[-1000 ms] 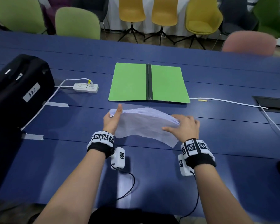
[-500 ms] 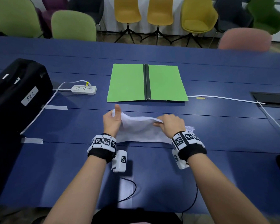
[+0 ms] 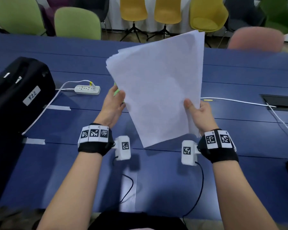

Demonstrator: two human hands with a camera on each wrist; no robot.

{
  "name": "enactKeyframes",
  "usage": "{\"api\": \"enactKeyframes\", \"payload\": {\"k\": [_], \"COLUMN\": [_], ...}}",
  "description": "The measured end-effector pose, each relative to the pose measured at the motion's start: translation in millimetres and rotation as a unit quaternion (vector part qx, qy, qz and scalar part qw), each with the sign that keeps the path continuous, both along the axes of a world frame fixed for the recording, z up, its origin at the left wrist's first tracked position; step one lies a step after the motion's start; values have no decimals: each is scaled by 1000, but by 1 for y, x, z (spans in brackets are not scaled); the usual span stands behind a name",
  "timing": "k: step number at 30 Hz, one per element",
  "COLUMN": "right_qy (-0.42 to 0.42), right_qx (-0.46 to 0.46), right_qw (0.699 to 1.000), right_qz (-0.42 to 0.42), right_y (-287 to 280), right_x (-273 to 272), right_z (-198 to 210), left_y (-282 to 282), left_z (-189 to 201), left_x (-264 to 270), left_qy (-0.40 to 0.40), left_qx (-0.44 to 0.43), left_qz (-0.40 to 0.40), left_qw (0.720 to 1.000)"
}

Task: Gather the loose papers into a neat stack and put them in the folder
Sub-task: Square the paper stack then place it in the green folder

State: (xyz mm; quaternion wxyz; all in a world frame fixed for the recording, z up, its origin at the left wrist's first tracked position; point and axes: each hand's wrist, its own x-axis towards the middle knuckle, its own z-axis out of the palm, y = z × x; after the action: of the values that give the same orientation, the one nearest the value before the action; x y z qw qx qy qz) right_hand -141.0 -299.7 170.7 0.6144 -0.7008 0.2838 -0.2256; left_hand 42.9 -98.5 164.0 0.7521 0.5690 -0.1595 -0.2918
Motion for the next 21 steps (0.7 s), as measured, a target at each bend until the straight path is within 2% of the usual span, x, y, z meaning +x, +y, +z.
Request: {"api": "enactKeyframes", "payload": {"k": [3, 6, 9, 12, 14, 17, 21], "right_qy": [-16, -42, -17, 42, 46, -5, -71], "right_qx": [19, 27, 12, 30, 56, 82, 40], "right_qw": [1000, 998, 997, 996, 995, 993, 987], "right_qz": [11, -36, -77, -68, -71, -89, -138], "right_y": [4, 8, 10, 15, 17, 17, 13], "right_x": [0, 2, 8, 7, 4, 4, 13], "right_z": [1, -6, -23, -44, -52, -44, -26], "left_y": [-10, -23, -36, -37, -36, -39, -50], "left_z": [25, 36, 23, -1, -14, -20, -9], "left_x": [-8, -22, -37, -50, -50, -47, -43], "left_qy": [15, -45, -87, -67, -56, -19, 14], "left_qx": [-43, -18, 19, 64, 112, 107, 88], "left_qz": [-16, 59, 99, 82, 70, 71, 129], "left_qw": [999, 997, 991, 992, 990, 991, 988]}}
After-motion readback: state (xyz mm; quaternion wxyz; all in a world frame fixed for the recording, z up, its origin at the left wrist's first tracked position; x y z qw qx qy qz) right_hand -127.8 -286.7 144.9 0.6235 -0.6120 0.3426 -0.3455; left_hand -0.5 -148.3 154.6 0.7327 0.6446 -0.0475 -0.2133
